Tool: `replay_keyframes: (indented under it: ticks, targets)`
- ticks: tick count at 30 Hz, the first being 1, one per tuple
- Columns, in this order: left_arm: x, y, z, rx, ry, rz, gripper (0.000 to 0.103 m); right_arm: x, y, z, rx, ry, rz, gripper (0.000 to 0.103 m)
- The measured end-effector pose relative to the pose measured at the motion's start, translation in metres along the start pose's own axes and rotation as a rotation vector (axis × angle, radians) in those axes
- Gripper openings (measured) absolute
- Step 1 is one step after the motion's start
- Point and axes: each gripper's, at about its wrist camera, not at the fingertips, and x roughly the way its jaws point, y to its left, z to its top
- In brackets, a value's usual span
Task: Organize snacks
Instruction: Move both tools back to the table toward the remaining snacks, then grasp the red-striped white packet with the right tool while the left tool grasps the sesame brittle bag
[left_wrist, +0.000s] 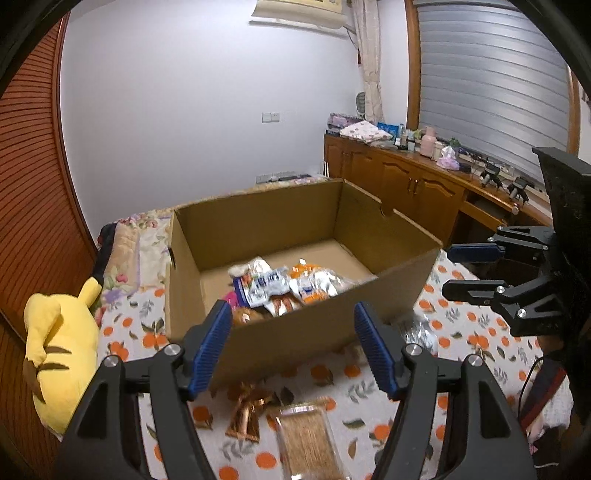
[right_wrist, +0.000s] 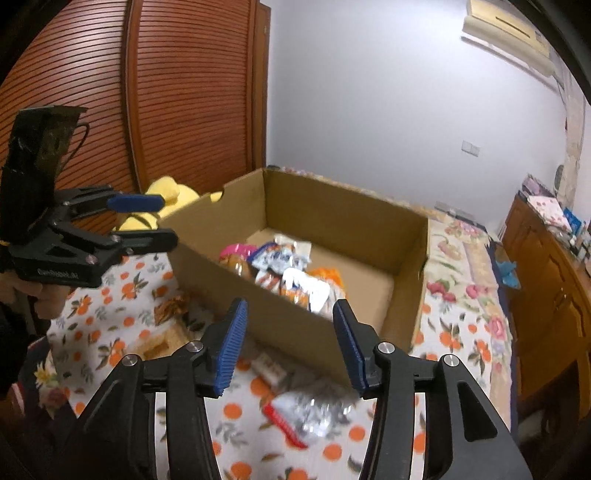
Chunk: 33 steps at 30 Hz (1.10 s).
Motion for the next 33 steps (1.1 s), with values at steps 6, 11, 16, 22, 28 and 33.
replay_keyframes:
  ticks: [6, 11, 16, 22, 28, 33]
  targets:
    - [0.006, -0.005, -0.028, -0.015, 0.060, 0.001, 0.069, 0.000, 0.000, -0.029, 0.015, 0.041, -0.009, 0.052]
    - [0.017, -0.006, -0.047, -0.039, 0.109, 0.000, 0.069, 0.010, -0.005, -0.050, 0.044, 0.084, -0.010, 0.054]
    - [0.028, -0.005, -0.064, -0.054, 0.152, -0.005, 0.069, 0.026, -0.011, -0.064, 0.087, 0.120, -0.008, 0.056]
    - [0.043, -0.004, -0.081, -0.069, 0.198, -0.009, 0.069, 0.048, -0.016, -0.079, 0.110, 0.161, -0.029, 0.056]
    - [0.052, -0.003, -0.092, -0.078, 0.231, -0.010, 0.069, 0.065, -0.023, -0.086, 0.132, 0.196, -0.044, 0.057]
    - [0.057, -0.001, -0.098, -0.089, 0.242, -0.007, 0.069, 0.075, -0.032, -0.088, 0.156, 0.223, -0.056, 0.063]
